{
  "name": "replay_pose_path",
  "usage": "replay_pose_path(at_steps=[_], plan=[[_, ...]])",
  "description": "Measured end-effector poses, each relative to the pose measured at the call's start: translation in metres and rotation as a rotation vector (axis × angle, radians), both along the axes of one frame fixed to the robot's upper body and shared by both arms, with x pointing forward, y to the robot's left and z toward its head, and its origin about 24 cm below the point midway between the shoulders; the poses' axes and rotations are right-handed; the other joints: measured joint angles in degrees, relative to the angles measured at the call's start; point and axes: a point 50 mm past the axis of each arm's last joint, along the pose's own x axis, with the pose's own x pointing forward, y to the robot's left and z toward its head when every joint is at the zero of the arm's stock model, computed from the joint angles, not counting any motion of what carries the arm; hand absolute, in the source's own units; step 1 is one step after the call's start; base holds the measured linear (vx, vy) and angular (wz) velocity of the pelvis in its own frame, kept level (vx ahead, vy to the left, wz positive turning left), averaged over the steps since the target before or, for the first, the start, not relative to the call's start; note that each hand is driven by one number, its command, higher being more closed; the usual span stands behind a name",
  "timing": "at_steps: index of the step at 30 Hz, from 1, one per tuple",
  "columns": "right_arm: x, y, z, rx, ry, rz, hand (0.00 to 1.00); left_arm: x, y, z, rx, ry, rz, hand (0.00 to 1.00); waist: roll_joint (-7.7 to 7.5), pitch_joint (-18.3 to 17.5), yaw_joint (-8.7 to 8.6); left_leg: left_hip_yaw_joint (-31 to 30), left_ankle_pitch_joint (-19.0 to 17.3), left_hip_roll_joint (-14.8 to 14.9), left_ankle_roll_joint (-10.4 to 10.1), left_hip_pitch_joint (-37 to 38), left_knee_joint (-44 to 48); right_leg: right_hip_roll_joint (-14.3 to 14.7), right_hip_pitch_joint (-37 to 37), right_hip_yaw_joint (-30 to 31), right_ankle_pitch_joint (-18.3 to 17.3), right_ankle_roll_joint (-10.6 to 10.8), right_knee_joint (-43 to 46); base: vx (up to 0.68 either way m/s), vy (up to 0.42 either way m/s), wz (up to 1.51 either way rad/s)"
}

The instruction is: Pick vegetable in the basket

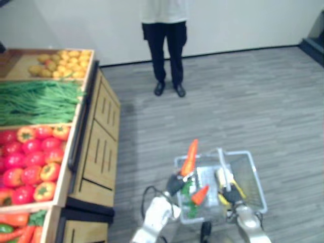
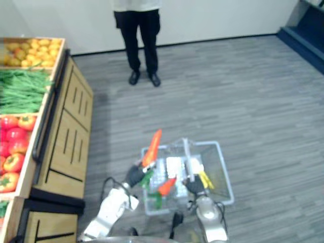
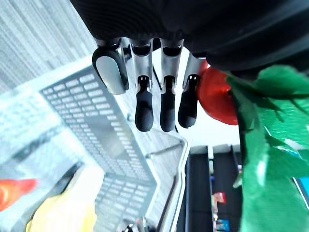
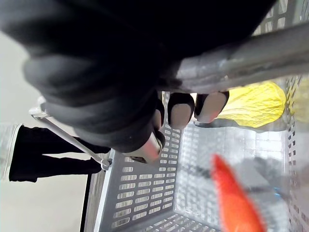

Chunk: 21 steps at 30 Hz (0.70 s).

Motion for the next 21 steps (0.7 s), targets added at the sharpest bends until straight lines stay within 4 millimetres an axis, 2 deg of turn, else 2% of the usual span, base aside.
replay_pose_path(at_steps=[5,6,12,21], plan=[[0.003,0.01,0.001,0.059,-0.007,0.008,1.0,-0.012,-0.008,-0.016,0.043,0.071,-0.12,1.0,0.05,-0.23,0.06,-1.01,1.73,-1.98,0.57,0.81,-3.07,-0.89,0.98,-0.83,1.85,0.59,-2.98,0.0,0.059,0.1],[0.004,0.011,0.001,0.063,-0.008,0.015,1.0,-0.013,-0.01,-0.018,0.045,0.081,-0.134,0.0,0.03,-0.24,0.06,-1.09,1.87,-2.09,0.55,0.87,-3.35,-0.93,1.01,-0.86,1.97,0.6,-3.13,0.0,0.033,0.05],[0.007,0.025,0.003,0.111,-0.012,0.074,1.0,-0.021,-0.023,-0.028,0.094,0.12,-0.268,0.0,-0.02,-0.25,0.0,-1.06,1.99,-2.44,0.51,1.63,-4.32,-1.0,1.16,-0.62,2.07,0.74,-3.18,0.0,0.018,-0.03],[0.008,0.026,0.004,0.14,-0.014,0.063,1.0,-0.017,-0.022,-0.035,0.219,0.089,-0.31,0.0,-0.46,-0.24,-0.59,-1.25,2.18,-3.33,0.81,2.29,-5.22,-1.63,1.5,-0.64,2.35,1.15,-3.32,-0.01,0.027,0.01]])
